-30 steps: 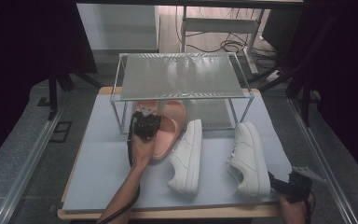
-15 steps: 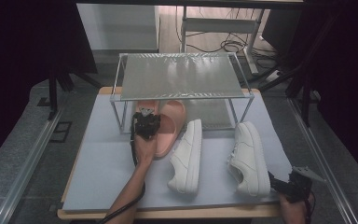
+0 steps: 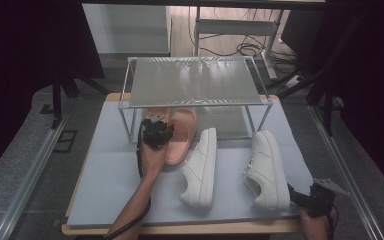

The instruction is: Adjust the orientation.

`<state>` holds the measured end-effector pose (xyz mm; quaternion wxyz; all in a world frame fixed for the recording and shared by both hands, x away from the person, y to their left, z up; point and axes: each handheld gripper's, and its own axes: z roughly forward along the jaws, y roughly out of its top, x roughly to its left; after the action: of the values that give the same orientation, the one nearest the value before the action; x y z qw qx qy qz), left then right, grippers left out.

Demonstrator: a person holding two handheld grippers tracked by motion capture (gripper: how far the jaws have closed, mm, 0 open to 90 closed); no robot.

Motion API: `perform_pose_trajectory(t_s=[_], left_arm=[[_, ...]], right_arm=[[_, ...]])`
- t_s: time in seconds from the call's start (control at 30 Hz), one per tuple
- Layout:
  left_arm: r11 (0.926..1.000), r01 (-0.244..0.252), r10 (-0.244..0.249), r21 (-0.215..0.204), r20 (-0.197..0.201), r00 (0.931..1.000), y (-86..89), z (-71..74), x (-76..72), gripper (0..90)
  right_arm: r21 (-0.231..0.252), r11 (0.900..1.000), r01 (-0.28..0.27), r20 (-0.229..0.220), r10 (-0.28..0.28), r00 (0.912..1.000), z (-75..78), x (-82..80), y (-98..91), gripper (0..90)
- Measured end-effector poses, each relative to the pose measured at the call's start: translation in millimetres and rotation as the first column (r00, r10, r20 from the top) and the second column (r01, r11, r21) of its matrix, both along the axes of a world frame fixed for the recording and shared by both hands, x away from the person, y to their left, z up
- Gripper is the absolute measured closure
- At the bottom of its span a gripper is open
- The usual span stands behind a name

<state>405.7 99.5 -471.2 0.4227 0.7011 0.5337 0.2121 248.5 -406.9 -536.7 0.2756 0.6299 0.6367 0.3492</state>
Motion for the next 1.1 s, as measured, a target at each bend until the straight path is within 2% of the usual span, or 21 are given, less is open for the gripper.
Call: perform_pose_trajectory(t_s=[0.1,0.23,0.33,0.6,0.77,0.97,1.1], left_arm=[[0.9996,0.025,-0.025,0.015,0.01,0.9996,5.6,6.1,-10.0,65.5],[0.997,0.066,-0.066,0.042,0.002,0.9978,13.6,10.1,-24.4,63.5],[0.9955,0.091,-0.091,0.029,0.003,0.9959,19.7,8.1,-36.9,64.1],[0.986,0.166,-0.166,0.016,-0.005,0.9861,32.6,1.2,-72.2,73.1],[0.9778,0.208,-0.208,0.026,-0.009,0.9781,35.2,-2.9,-93.2,79.9],[0.9643,0.258,-0.256,0.06,-0.044,0.9658,30.2,-14.5,-105.9,87.5],[0.959,0.268,-0.264,0.093,-0.055,0.9631,24.6,-21.6,-107.4,89.2]], right_arm=[[0.0,1.0,0.0,0.0,0.0,1.0,0.0,0.0,0.0,0.0],[-0.001,1.0,0.0,0.0,0.0,1.0,0.0,0.0,0.0,0.0],[-0.001,1.0,0.0,0.0,0.0,1.0,0.0,0.0,0.1,0.0],[-0.001,1.0,0.001,-0.001,-0.001,1.0,0.1,0.0,0.2,0.0],[-0.002,1.0,0.001,-0.001,-0.001,1.0,0.0,0.0,0.3,0.0],[-0.003,1.0,0.001,-0.002,-0.001,1.0,0.0,0.1,0.3,0.0],[-0.004,1.0,0.0,-0.001,0.0,1.0,0.0,0.1,0.2,0.0]])
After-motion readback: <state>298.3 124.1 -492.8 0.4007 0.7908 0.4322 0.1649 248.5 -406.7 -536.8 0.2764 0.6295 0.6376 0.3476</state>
